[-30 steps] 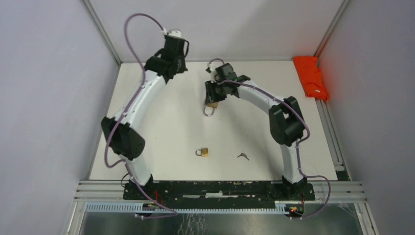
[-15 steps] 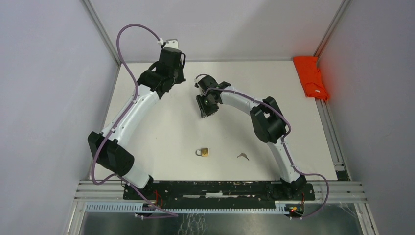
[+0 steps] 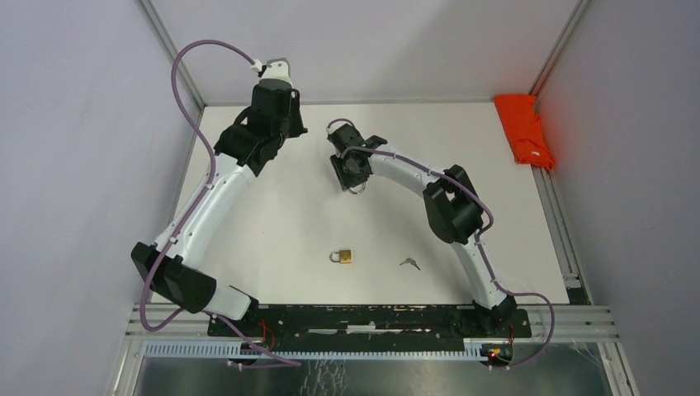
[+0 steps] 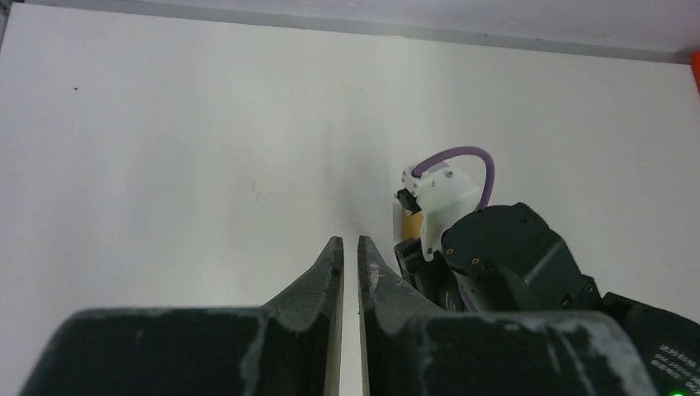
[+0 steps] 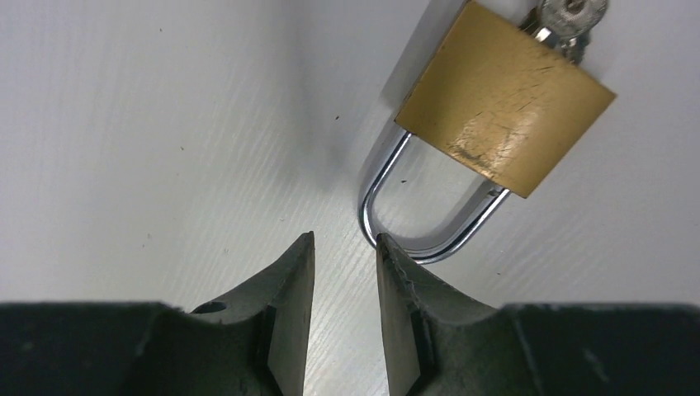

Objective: Unlock with the key
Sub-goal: Unlock the lock.

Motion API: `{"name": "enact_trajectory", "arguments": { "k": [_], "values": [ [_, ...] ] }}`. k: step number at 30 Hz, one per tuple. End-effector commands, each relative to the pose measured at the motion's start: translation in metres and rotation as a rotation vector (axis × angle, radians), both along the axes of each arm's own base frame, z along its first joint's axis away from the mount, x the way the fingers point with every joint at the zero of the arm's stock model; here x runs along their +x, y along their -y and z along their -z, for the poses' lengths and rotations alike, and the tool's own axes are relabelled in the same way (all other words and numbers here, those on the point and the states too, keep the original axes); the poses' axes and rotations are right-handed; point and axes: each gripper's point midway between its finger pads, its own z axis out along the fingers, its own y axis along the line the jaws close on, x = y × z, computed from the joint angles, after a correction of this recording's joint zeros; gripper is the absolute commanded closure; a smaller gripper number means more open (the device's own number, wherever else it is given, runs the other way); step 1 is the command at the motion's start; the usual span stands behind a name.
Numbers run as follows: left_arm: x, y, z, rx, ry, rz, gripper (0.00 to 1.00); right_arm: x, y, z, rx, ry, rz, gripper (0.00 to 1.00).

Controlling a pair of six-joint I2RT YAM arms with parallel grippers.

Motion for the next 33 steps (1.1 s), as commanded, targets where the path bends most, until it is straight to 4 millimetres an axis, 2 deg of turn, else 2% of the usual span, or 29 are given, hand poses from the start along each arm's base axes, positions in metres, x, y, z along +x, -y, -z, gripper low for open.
{"name": "enact_trajectory", "arguments": {
  "k": [1, 12, 13, 17, 19, 21, 23, 25, 30, 33],
  "values": [
    [0.004, 0.006, -0.005, -0.037, 0.025, 0.014, 0.84, 0.014, 0.003, -0.017, -0.037, 0.056, 0.021, 0.61],
    [-0.002, -0.002, -0.009, -0.023, 0.041, -0.003, 0.83, 0.005, 0.011, 0.038, -0.125, -0.039, 0.0, 0.64],
    [-0.003, -0.002, -0.009, -0.023, 0.042, -0.004, 0.83, 0.003, 0.012, 0.042, -0.13, -0.052, -0.003, 0.67],
    [-0.003, -0.002, -0.009, -0.022, 0.041, -0.002, 0.83, -0.002, 0.025, 0.055, -0.183, -0.065, 0.015, 0.99],
    [-0.003, -0.002, -0.008, -0.022, 0.039, -0.001, 0.83, -0.002, 0.033, 0.057, -0.215, -0.05, 0.029, 1.0],
    [-0.003, -0.002, -0.008, -0.023, 0.04, 0.0, 0.83, 0.0, 0.037, 0.05, -0.217, -0.021, 0.04, 1.0],
    [-0.003, -0.002, -0.007, -0.022, 0.039, 0.001, 0.83, 0.003, 0.036, 0.035, -0.187, 0.024, 0.044, 1.0],
    [-0.003, -0.002, -0.008, -0.023, 0.041, 0.0, 0.83, 0.009, 0.027, 0.009, -0.094, 0.093, 0.037, 1.0],
    [-0.004, -0.002, -0.01, -0.022, 0.047, 0.003, 0.83, 0.01, 0.012, -0.057, 0.256, 0.152, 0.029, 1.0],
    [-0.004, -0.002, -0.009, -0.023, 0.044, 0.006, 0.83, 0.001, 0.009, -0.084, 0.478, 0.126, 0.003, 1.0]
  ]
}}
